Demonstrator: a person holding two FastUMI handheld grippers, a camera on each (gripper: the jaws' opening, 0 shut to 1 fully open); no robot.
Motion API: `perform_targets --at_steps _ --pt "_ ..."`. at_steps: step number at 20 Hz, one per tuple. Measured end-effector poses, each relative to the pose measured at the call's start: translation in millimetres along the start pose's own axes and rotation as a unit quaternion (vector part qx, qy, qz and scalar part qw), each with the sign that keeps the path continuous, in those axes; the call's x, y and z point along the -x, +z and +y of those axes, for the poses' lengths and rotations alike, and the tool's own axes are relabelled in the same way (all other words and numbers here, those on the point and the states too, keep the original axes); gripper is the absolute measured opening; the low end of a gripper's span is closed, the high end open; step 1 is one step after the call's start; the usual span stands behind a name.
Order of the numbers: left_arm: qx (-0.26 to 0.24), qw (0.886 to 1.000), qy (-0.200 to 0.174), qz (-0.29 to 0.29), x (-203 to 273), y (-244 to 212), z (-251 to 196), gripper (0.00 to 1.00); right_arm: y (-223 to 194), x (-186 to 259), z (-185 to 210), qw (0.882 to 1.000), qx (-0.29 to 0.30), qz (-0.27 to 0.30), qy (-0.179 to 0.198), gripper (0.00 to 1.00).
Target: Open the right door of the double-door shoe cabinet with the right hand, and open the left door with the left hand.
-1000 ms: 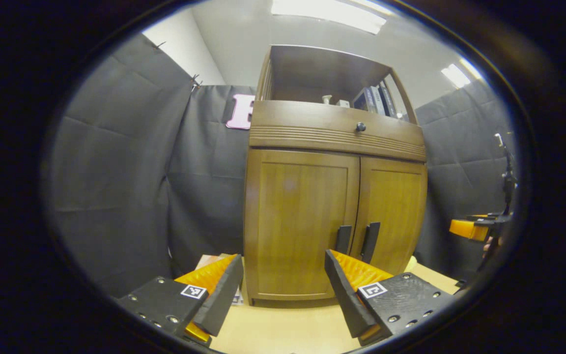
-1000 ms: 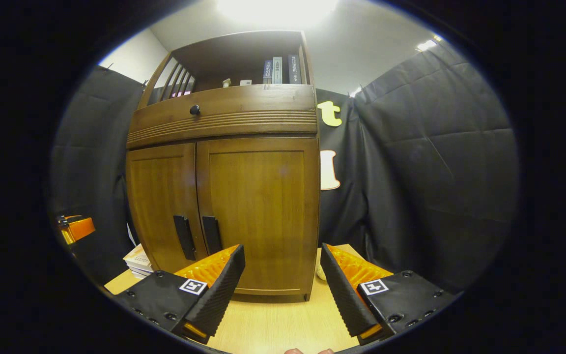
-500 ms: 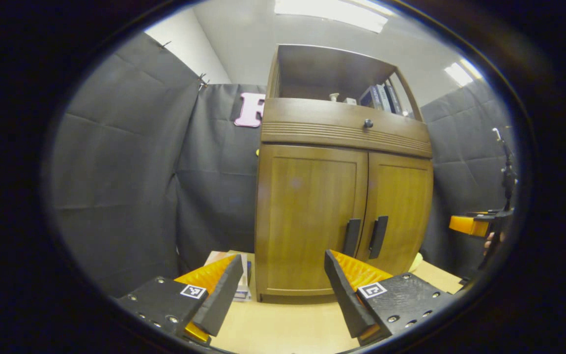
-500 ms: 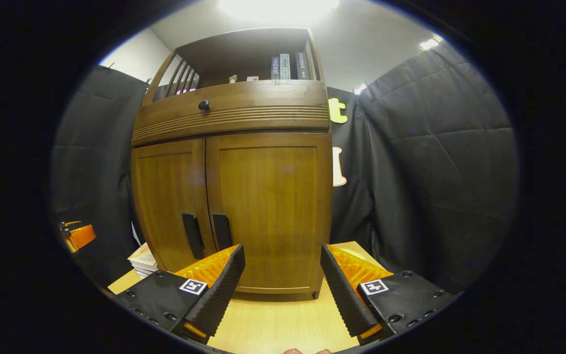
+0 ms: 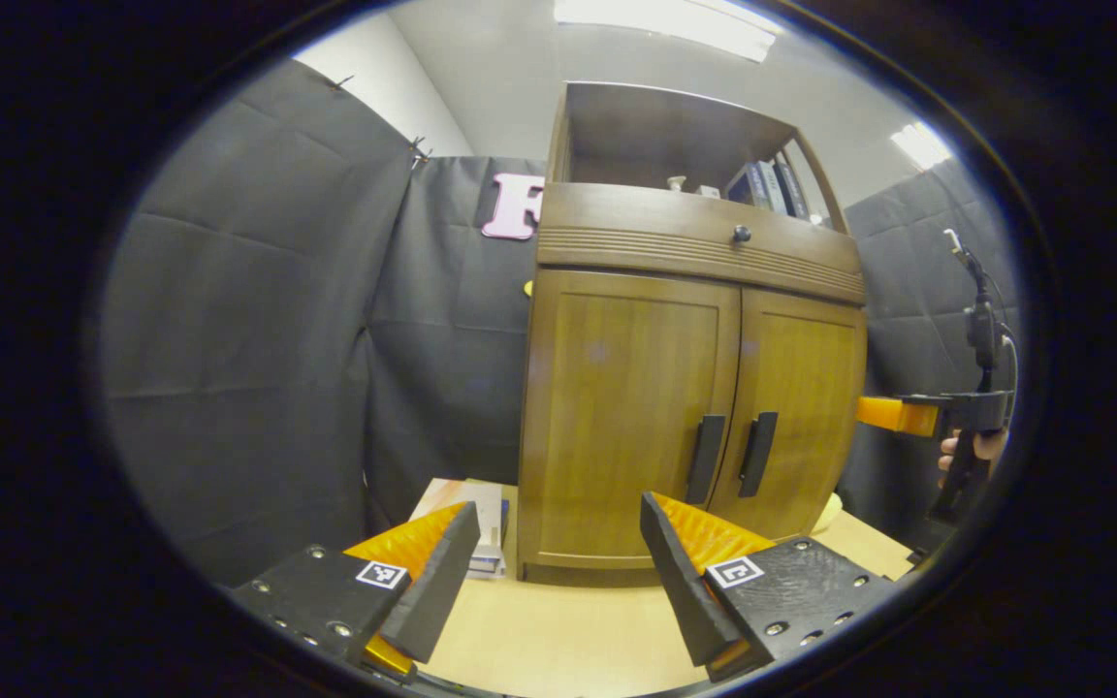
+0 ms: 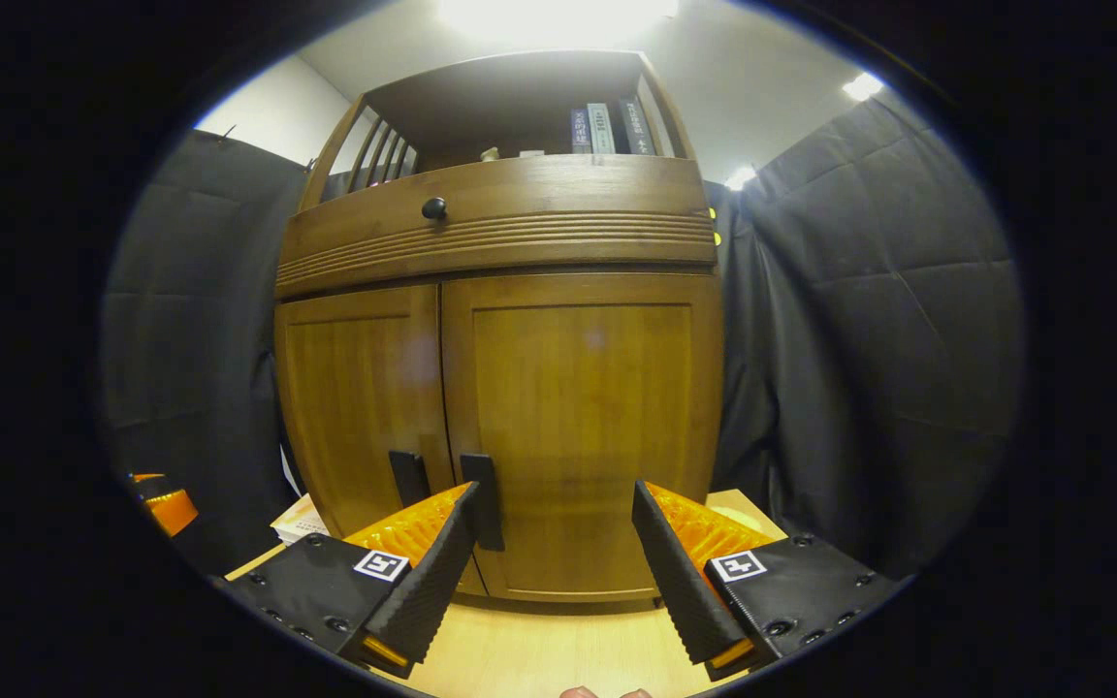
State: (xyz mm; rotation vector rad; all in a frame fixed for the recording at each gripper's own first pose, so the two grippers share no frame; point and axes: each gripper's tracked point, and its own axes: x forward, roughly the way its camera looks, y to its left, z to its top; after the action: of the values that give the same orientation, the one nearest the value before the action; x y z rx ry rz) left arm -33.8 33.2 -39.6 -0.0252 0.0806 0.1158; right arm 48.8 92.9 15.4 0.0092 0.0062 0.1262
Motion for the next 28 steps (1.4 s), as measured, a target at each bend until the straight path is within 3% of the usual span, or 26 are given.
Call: perform_targets --at_steps 10,13,24,26,27,28 --pt "0.012 0.999 0.025 0.024 12 -17 8 0.95 -1 -74 38 1.000 -0.003 0.008 0.009 0.96" --pt "0.016 0.999 0.029 0.031 12 -22 7 0.95 -13 -91 55 1.000 -0.005 0.007 0.027 0.97" --pt "0.053 0.996 0.052 0.053 7 -43 28 0.95 -58 -135 60 0.999 0.015 0.043 -0.004 0.99" --pt "0.058 0.996 0.048 0.049 7 -41 28 0.96 -59 -143 61 0.999 0.013 0.049 -0.004 0.83" --pt "0.060 0.996 0.045 0.048 6 -41 28 0.96 -58 -144 67 0.999 0.008 0.053 0.007 0.82" --pt "0.061 0.996 0.040 0.047 6 -41 27 0.96 -62 -150 71 0.998 0.003 0.057 0.010 0.74"
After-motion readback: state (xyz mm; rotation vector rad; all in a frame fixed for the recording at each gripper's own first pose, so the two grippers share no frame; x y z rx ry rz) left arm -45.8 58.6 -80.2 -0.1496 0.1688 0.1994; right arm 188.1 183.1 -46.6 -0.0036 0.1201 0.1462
